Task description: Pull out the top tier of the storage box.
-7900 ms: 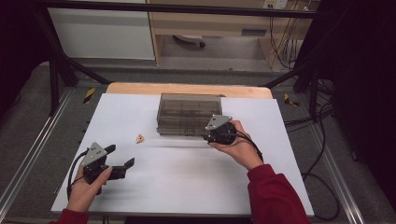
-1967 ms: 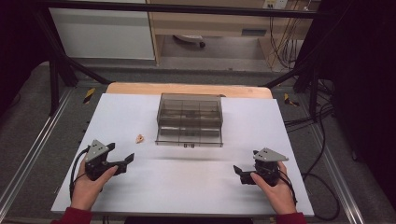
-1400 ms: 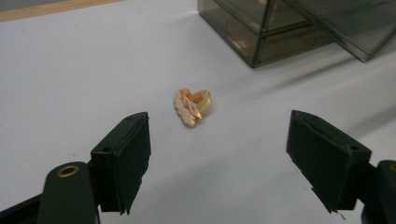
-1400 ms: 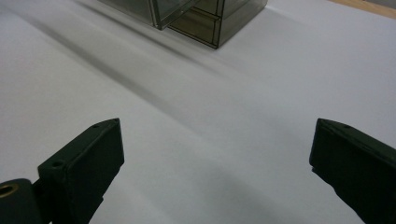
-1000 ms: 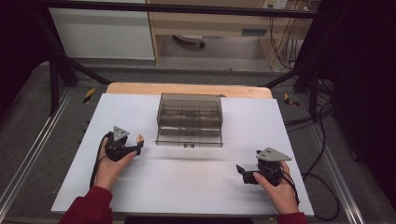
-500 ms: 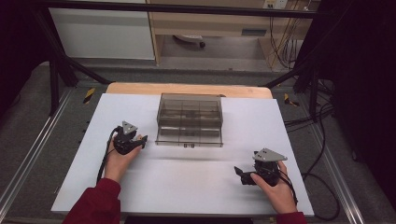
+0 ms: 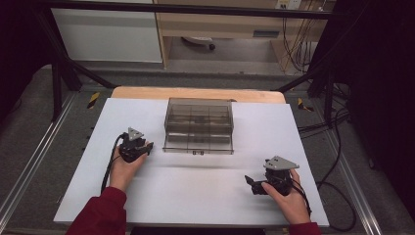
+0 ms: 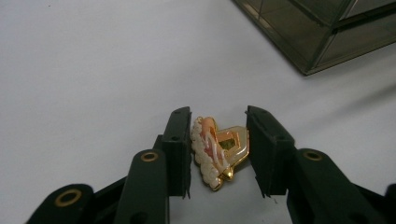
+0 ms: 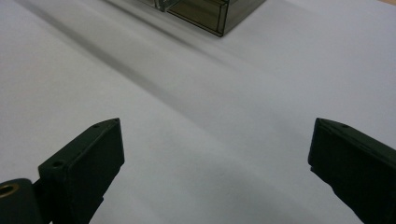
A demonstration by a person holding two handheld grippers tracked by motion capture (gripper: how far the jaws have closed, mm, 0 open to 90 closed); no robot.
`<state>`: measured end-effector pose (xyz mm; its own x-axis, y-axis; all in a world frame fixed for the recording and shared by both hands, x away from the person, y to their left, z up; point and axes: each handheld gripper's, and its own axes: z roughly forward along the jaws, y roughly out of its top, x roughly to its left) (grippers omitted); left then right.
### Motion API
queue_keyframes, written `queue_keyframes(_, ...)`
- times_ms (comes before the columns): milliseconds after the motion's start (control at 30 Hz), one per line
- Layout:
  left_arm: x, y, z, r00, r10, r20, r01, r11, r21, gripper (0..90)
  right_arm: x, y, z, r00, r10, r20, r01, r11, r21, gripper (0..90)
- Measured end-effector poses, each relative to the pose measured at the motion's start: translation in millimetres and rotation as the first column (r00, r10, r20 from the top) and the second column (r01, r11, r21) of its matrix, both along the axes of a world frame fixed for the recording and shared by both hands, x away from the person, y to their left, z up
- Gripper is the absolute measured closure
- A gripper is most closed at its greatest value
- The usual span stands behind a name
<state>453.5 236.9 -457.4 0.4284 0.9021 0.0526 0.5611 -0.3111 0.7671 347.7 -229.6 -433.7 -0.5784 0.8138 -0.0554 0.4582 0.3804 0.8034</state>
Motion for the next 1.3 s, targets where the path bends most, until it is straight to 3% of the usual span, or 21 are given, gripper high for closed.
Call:
queue_keyframes(667,-22.1,3.5,4.0,0.9950,-0.086,-0.051,0.086,0.9963,-0.003,61.9,0.1,-0.5,0.2,1.0000,0.006,-0.007,-0.006,1.000,0.001,4.4)
queue_keyframes(800,-22.5,3.6,3.1,0.9957,-0.079,-0.048,0.078,0.9968,-0.016,60.6,-0.2,0.2,0.1,0.9999,0.008,-0.012,-0.008,1.000,-0.003,4.5)
queue_keyframes(933,-23.4,-0.3,1.6,0.9972,-0.068,-0.030,0.068,0.9976,0.009,53.4,0.0,0.9,-0.3,0.9999,0.011,-0.012,-0.012,1.000,-0.007,4.7)
queue_keyframes(1000,-23.2,0.3,1.1,0.9979,-0.056,-0.034,0.056,0.9984,-0.003,50.3,0.1,1.4,-0.8,0.9998,0.012,-0.018,-0.013,1.000,-0.011,4.7)
queue_keyframes(1100,-23.5,0.7,1.2,0.9977,-0.058,-0.036,0.058,0.9983,-0.011,51.8,0.0,2.2,-0.9,0.9997,0.016,-0.017,-0.017,1.000,-0.015,4.7)
queue_keyframes(1200,-23.8,-0.1,2.6,0.9973,-0.060,-0.042,0.060,0.9982,-0.006,61.2,-0.4,2.5,-0.6,0.9997,0.018,-0.019,-0.018,1.000,-0.016,4.7)
queue_keyframes(1300,-22.7,0.1,3.9,0.9968,-0.058,-0.056,0.057,0.9983,-0.011,61.6,-0.1,2.1,-1.0,0.9997,0.019,-0.018,-0.019,1.000,-0.018,4.8)
